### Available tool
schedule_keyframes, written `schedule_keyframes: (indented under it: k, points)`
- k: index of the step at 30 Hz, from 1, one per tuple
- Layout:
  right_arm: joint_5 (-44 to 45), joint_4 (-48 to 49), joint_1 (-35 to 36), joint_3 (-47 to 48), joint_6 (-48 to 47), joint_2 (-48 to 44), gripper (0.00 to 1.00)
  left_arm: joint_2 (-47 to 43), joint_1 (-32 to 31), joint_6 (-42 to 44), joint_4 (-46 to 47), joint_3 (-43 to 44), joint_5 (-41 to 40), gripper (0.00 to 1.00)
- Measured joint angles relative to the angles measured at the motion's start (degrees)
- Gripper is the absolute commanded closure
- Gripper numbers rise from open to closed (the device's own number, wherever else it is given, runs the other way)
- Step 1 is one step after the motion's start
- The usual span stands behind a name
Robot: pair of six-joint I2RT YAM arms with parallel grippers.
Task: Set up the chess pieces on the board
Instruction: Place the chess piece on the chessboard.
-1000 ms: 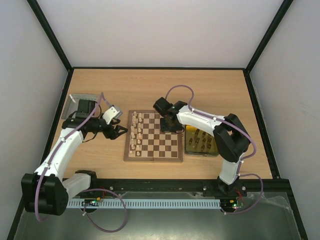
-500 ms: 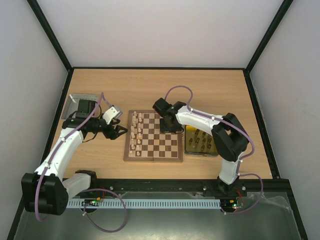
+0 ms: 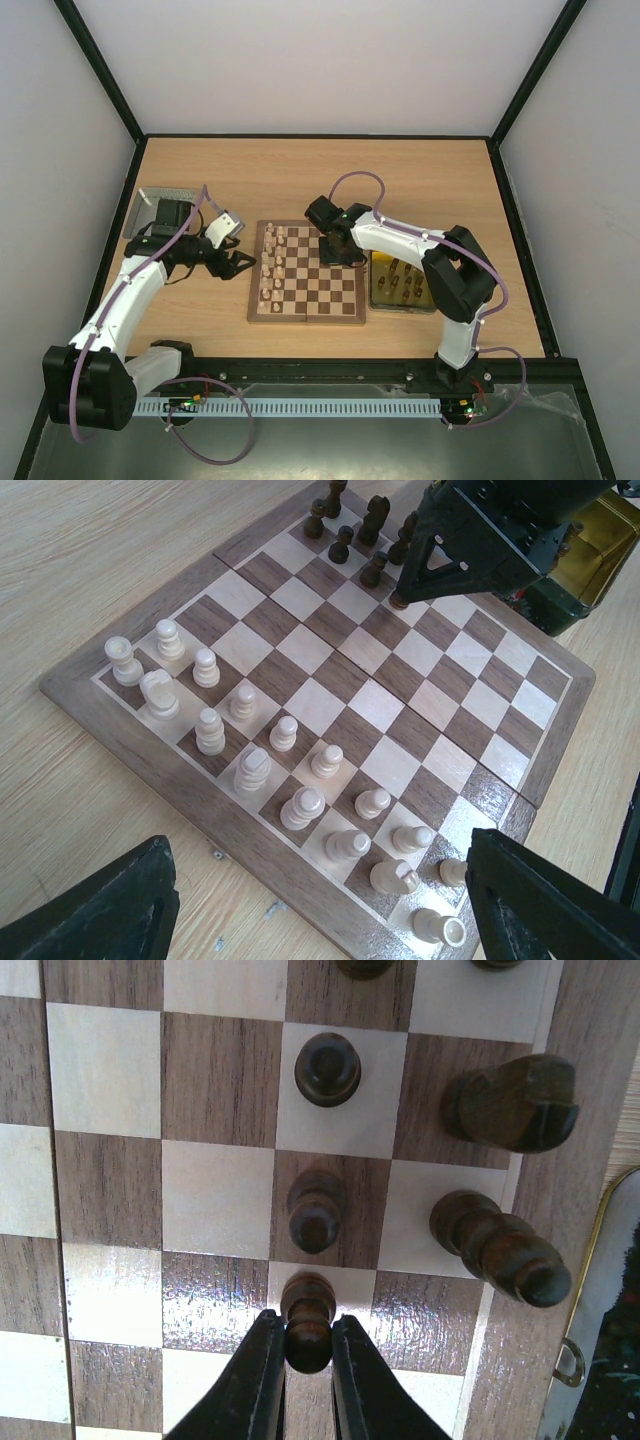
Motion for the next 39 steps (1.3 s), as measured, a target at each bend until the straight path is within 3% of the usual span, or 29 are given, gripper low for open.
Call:
schedule_keyframes:
  k: [21,39]
  points:
    - [0.00,-0.02,0.00,-0.02,-0.57,0.00,0.98,0.00,-0.59,-0.28,0.22,0.00,-0.20,0.21]
    - [-0.13,0.04,0.02,-1.33,-0.57,-1.01,0.98,0.33,-0.59,-0.66,0.96,-0.02,-1.03,0.21]
